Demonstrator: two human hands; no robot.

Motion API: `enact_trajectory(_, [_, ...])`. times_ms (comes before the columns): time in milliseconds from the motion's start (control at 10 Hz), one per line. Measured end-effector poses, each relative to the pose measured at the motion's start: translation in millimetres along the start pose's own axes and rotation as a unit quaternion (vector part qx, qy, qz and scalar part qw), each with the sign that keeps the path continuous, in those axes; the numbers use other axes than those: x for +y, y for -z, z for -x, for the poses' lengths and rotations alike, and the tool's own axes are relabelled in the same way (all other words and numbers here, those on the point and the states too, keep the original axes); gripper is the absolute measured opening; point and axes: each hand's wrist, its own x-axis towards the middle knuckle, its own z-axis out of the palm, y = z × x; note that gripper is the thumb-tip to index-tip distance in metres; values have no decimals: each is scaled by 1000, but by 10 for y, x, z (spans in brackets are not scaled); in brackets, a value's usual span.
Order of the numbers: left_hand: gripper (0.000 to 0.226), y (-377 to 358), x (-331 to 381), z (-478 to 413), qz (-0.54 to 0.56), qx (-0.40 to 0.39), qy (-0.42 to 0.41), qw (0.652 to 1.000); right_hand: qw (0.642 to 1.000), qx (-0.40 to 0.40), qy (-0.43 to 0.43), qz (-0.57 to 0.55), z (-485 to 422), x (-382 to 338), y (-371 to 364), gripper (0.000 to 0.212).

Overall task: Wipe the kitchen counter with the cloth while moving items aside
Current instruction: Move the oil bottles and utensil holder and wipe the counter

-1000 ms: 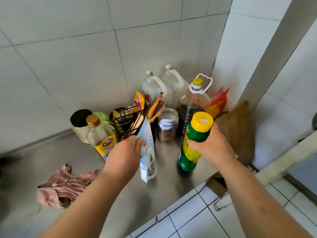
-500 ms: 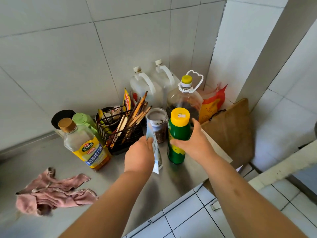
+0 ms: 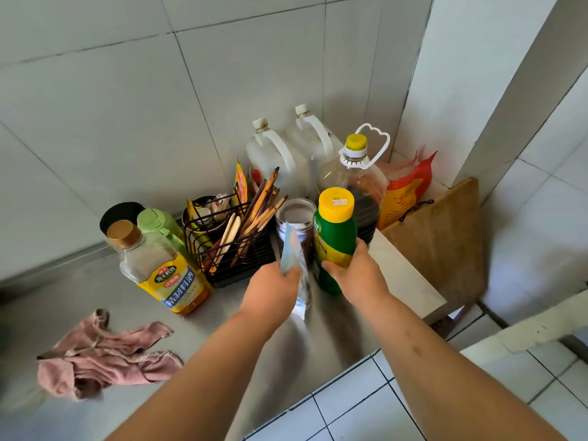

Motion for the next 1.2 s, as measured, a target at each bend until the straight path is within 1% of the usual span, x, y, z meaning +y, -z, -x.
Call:
enact_trajectory(100, [27,-44,19,-25,34,-16,-16,999,999,-18,-41,-29,33,11,-21,74])
enact_trajectory(200, [25,-76,37,-66,112,-8,5,994,990,-83,-109,-30,116,122,-107,59])
enact_trajectory(300, [20,-108,77,-105,171,-10,14,985,966,-197,-161,-50,298,160,-247,50])
enact_trajectory(400, [29,-147,110,-129,178,-39,22,983,962,-223,-152,-42,355,125,-383,43])
enact_trajectory(500, [21,-96,90,-124,209,-80,16,974,972,-180,-143,-38,311,101,-429,37])
enact_trajectory(600, [41,21,-34,-88,177,-154,-11,972,960,-174,-185,-116,356,106,-463,33])
enact_trajectory(700, [36,220,-282,-56,147,-191,-4,971,928,-230,-241,-164,439,74,-531,9])
enact_trajectory(800, [75,459,-663,-75,151,-102,84,980,916,-247,-277,-152,566,37,-669,16])
enact_trajectory(900, [59,735,-1008,-74,182,-25,155,971,914,-274,-265,-141,679,-15,-822,34])
enact_trajectory(1000, [31,1034,-1290,-53,210,29,177,961,915,-277,-243,-165,729,-195,-1038,41])
enact_trajectory(1100, [75,1276,-1483,-61,206,72,183,959,911,-254,-237,-222,700,-423,-1271,53])
enact_trajectory(1200, [98,1547,-1616,-145,205,80,161,962,892,-214,-237,-321,584,-715,-1491,69])
